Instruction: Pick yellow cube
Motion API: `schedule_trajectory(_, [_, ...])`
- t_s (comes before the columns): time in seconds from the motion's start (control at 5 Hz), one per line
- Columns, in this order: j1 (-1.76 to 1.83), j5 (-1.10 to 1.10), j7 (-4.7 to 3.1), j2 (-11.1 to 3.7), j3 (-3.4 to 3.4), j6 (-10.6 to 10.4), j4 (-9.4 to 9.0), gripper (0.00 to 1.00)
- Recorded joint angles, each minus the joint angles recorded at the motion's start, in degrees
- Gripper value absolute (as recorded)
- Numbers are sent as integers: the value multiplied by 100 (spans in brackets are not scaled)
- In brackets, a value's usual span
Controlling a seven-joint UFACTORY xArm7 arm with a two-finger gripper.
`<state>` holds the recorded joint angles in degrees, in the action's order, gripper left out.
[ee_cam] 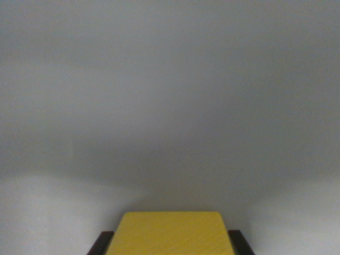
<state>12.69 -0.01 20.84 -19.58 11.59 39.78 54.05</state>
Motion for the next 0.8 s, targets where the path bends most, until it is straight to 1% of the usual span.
schedule_trajectory(0.2, [-2,4,-1,19,1,48,29,100])
schedule_trajectory(0.4, [-2,4,-1,19,1,48,29,100])
schedule_trajectory(0.6, [-4,10,-2,52,2,127,76,100])
schedule_trajectory(0.8, [-4,10,-2,52,2,127,76,100])
